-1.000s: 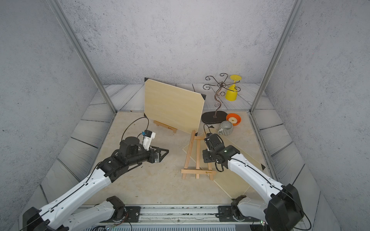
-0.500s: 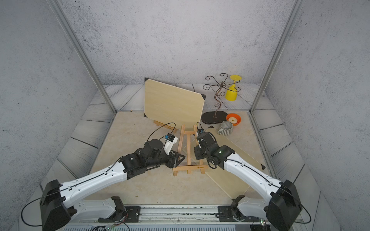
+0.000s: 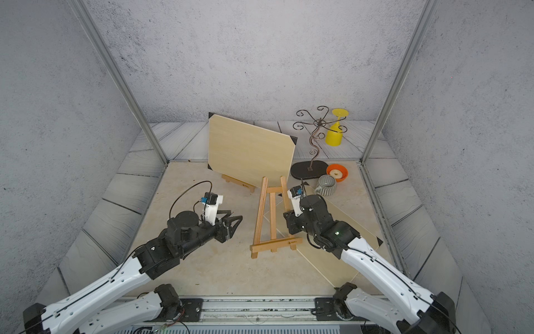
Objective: Assemble the easel
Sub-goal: Unfold the easel.
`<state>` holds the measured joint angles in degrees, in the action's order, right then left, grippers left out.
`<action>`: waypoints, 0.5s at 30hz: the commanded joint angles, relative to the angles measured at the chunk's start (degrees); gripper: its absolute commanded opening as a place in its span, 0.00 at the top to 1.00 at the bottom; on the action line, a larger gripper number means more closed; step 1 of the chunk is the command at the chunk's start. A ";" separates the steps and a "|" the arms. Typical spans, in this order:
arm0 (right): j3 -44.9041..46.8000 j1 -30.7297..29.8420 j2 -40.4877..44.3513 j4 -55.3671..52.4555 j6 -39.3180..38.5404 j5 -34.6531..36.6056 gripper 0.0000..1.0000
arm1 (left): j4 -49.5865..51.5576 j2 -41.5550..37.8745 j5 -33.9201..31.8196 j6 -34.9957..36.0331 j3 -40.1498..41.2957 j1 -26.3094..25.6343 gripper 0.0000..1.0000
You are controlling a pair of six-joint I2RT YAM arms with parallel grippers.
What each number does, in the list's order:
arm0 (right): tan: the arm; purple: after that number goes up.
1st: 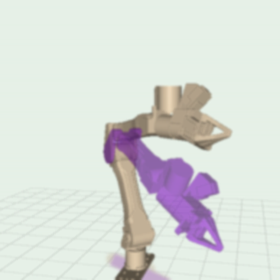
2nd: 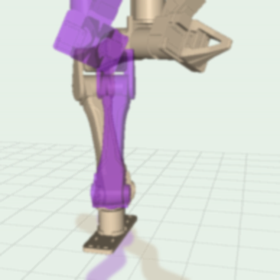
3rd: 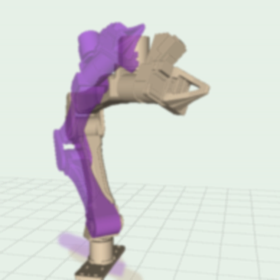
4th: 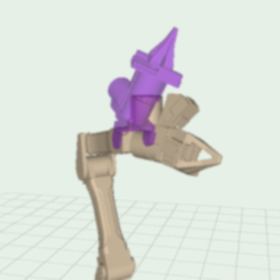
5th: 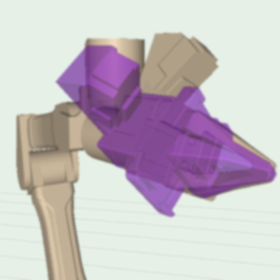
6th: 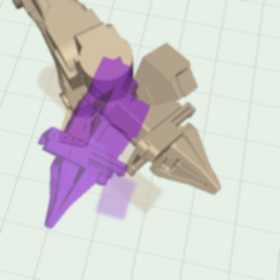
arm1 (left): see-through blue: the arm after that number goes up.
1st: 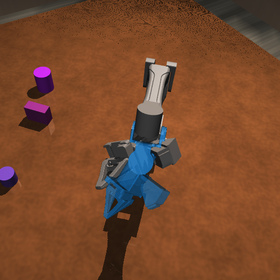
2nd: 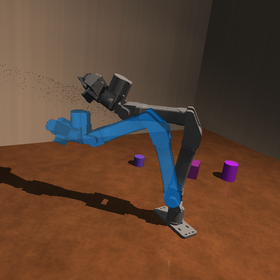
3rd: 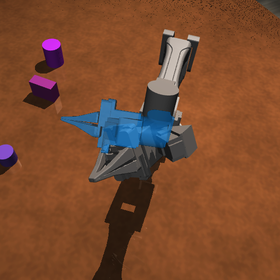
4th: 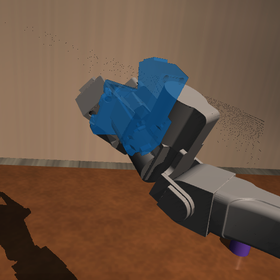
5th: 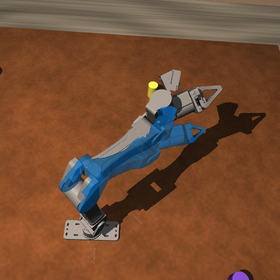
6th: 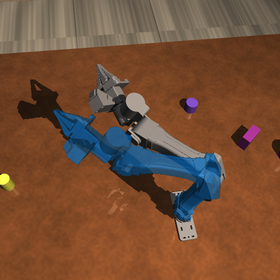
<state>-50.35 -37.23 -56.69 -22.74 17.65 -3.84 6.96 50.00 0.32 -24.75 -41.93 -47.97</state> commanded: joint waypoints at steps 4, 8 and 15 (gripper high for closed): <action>1.95 0.58 3.45 8.21 -0.54 -11.21 1.00 | -4.91 6.84 6.83 -4.16 0.18 1.97 0.37; 2.73 0.66 4.39 11.80 0.60 -14.30 1.00 | -12.31 8.89 12.71 -5.29 1.10 2.17 0.32; 2.50 0.63 3.77 13.52 1.76 -15.00 1.00 | -16.65 8.90 21.33 -4.95 1.91 2.06 0.23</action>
<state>-46.92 -36.77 -54.39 -14.31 17.61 -16.38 -5.30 59.40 16.32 -29.41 -41.01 -46.24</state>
